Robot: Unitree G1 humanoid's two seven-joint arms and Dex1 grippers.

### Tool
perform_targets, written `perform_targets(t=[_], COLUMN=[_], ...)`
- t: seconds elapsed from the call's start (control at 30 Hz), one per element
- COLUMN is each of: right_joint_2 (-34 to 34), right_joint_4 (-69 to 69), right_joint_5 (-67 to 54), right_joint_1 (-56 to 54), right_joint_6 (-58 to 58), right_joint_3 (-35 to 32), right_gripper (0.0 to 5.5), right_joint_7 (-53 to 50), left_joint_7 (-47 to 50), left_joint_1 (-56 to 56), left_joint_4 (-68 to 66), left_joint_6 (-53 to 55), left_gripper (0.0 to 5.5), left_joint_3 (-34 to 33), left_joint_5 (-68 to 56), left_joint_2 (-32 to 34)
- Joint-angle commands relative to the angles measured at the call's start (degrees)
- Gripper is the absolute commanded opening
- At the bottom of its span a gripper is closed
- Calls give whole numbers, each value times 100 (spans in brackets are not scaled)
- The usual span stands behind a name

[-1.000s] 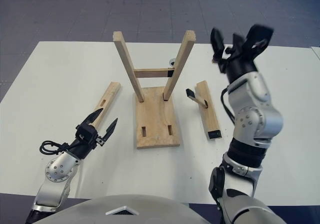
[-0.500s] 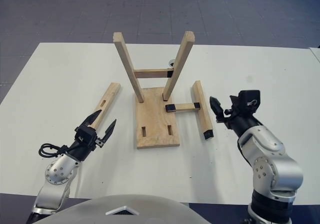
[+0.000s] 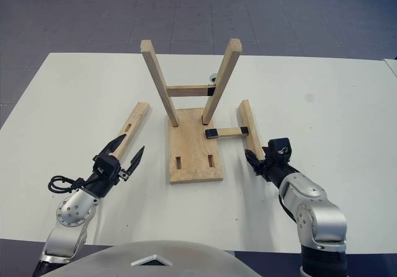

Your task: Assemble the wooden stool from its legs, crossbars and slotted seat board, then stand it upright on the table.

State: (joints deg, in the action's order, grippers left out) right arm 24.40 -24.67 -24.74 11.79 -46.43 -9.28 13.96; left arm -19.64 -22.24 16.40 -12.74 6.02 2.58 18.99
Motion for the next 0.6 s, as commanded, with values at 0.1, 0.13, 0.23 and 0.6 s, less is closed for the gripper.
perform_targets(t=[0.1,0.13,0.23,0.6], right_joint_2=[-231,-245,-241,-1131], right_joint_4=[277,295,403,898], right_joint_5=[69,79,163,-1803], right_joint_1=[-245,-249,-187,-739], right_joint_6=[-7,-1,80,-277], right_joint_3=[-78,-88,-48,-1766], right_gripper=[194,174,122,102], right_joint_7=[-142,-155,-117,-78], left_joint_7=[-18,-19,-9,-77], left_joint_1=[62,70,77,150], left_joint_4=[-40,-43,-43,-108], left_joint_6=[46,48,47,8], left_gripper=[296,296,296,296], left_joint_3=[-37,-37,-46,-97], left_joint_5=[-3,-4,1,-51], left_joint_2=[33,33,31,87])
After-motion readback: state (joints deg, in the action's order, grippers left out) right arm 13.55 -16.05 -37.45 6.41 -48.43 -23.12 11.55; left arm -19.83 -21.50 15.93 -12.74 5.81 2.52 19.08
